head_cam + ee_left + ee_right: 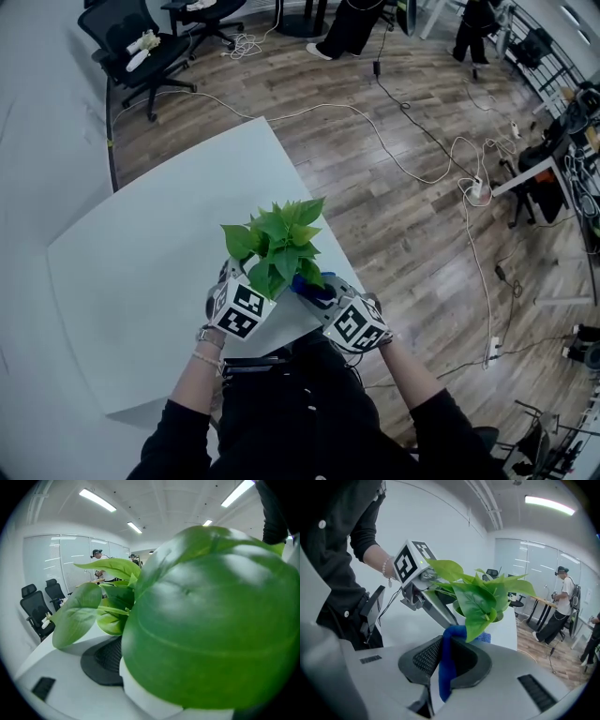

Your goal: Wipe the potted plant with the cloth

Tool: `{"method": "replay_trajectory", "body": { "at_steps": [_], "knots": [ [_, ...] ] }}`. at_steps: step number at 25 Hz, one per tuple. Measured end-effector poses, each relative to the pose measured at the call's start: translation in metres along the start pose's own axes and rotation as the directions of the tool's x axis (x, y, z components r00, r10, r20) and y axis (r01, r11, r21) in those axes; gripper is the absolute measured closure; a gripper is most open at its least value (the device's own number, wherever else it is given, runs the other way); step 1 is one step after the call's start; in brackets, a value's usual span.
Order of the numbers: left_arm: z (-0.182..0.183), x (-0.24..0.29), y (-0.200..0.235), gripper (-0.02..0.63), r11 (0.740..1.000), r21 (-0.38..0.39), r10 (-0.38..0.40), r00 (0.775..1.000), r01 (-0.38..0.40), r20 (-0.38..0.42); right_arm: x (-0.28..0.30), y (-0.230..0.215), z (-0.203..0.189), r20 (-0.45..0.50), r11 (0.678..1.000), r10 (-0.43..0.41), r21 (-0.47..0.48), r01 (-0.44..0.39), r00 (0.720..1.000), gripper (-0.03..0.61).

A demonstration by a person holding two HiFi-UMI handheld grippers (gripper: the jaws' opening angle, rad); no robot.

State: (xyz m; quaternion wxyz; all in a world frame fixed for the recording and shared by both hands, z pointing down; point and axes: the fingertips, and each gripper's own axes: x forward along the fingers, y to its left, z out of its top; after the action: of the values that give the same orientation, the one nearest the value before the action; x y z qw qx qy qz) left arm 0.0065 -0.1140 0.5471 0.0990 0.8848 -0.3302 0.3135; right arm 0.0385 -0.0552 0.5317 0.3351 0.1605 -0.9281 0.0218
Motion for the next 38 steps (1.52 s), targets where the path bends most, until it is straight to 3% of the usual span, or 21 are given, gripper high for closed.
{"method": "replay_trajectory", "body": {
  "at_steps": [3,7,12,18,24,30,34,38],
  "knots": [
    [-0.001,0.001,0.0,0.222,1.0,0.004,-0.001,1.0,0.001,0.003,-0.016,-0.012,-0.007,0.009,1.0,0.015,0.023,-0.016,1.0,0.503],
    [-0.001,0.001,0.0,0.222,1.0,0.006,-0.002,1.0,0.002,0.002,-0.039,-0.047,-0.012,0.032,0.997,-0.03,0.077,0.027,0.999,0.503],
    [-0.002,0.002,0.001,0.222,1.0,0.009,-0.001,1.0,0.001,0.002,-0.041,-0.101,-0.005,0.0,0.997,-0.082,0.0,0.082,0.997,0.503],
    [-0.004,0.004,0.001,0.222,1.0,0.011,-0.001,1.0,0.001,0.0,0.001,-0.141,0.02,-0.009,0.996,-0.043,-0.074,0.042,0.999,0.503],
    [-0.003,0.0,0.001,0.222,1.0,0.01,-0.002,1.0,0.002,-0.007,0.031,-0.141,0.037,0.041,0.999,0.013,0.051,-0.015,0.999,0.503],
    [-0.002,-0.001,0.002,0.222,1.0,0.01,0.0,1.0,0.0,-0.006,0.022,-0.122,0.01,0.022,0.989,0.024,0.143,-0.027,0.999,0.503],
    [-0.002,-0.001,0.002,0.222,1.0,0.009,0.001,1.0,-0.001,-0.006,0.015,-0.097,-0.005,0.009,0.987,0.015,0.161,-0.016,1.0,0.503],
    [-0.002,0.0,0.001,0.222,1.0,0.008,0.004,1.0,-0.004,-0.004,0.011,-0.079,-0.013,0.003,0.981,-0.051,0.185,0.049,0.999,0.503]
  ]
}}
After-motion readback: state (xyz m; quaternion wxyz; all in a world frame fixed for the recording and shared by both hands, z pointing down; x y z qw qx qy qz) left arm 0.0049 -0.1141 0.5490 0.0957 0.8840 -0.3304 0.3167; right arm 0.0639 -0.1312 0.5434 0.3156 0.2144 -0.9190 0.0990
